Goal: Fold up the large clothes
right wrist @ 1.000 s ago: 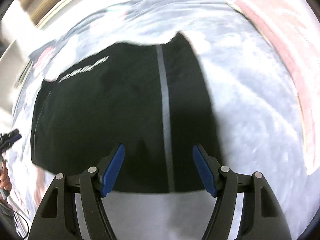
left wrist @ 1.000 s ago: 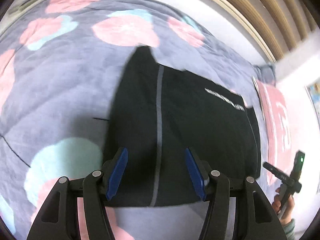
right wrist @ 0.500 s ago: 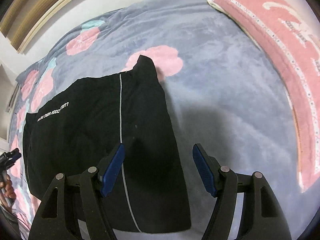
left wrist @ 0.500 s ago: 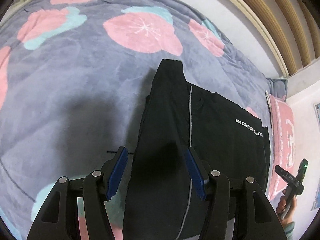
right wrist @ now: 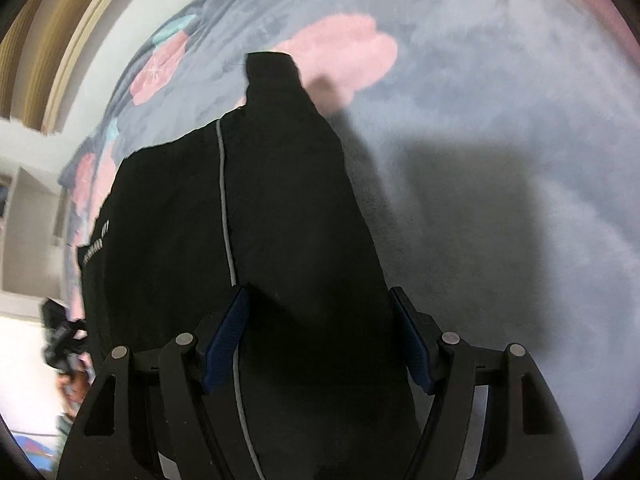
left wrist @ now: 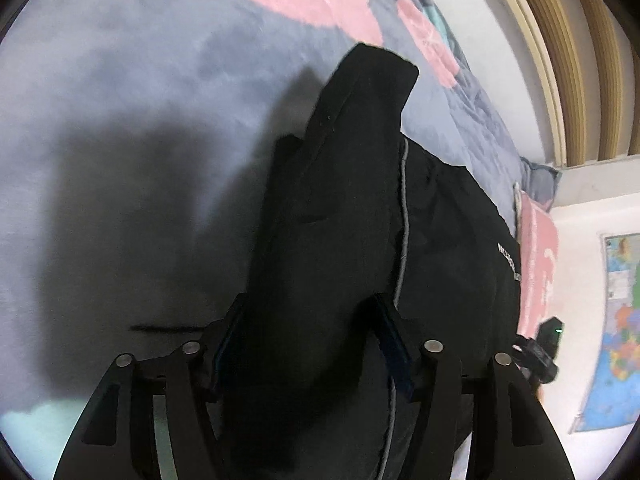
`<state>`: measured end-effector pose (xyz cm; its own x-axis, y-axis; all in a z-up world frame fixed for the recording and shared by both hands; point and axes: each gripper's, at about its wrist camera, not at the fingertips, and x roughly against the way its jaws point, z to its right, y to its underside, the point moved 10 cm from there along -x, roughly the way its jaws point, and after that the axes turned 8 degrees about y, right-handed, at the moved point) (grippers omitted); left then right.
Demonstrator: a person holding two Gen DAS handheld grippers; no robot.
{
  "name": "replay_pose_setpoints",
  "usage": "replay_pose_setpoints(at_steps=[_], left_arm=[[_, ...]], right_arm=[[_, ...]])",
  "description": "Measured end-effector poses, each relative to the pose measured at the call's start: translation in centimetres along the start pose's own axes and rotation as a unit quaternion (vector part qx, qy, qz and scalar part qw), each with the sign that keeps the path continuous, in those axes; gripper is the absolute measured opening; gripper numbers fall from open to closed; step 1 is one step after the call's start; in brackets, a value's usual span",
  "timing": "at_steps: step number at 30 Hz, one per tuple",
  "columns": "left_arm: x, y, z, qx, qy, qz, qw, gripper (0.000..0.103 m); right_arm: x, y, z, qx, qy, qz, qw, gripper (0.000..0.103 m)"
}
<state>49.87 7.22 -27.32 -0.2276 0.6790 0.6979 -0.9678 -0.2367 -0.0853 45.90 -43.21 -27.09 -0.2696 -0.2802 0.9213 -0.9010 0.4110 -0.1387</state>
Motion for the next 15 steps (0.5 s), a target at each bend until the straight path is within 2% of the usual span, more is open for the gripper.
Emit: replay_pose_setpoints(at_steps=[2,5,10,13,15], left_arm=[[-0.7,-0.1,-0.1,0.001,-0.001,-0.002,1.0000,0.070],[-1.3,-0.2,-0.1,0.003,0.004,-0.007,1.0000,0.071],[-0.3,-0.1,0.4,0.000,0.008,-0.016,0.9998,0.071],[0.3,0.3,1.1,-0.004,0.022,-0.020,0.9996,0.071],[0.6,0.4,1.4,-0.005,0.022,-0.016,0.9996,0.071]], right_arm=[[-1.0,-0.1,0.2,-0.020,-0.027,-0.014,0.999,0.073],[-1.3,-0.2,0.5,-0.043,-0.054,-0.027,0.997,0.074],[1.9,-0.2,-0.5,-0.020,-0.064,0.003,0.998,0.074],[2.9,0.1,-1.2,-0.020,-0.085,0.012,0.996,0.087],[2.2,0.3,-1.0,-0.017,-0.081,0.000,0.997,0.087]])
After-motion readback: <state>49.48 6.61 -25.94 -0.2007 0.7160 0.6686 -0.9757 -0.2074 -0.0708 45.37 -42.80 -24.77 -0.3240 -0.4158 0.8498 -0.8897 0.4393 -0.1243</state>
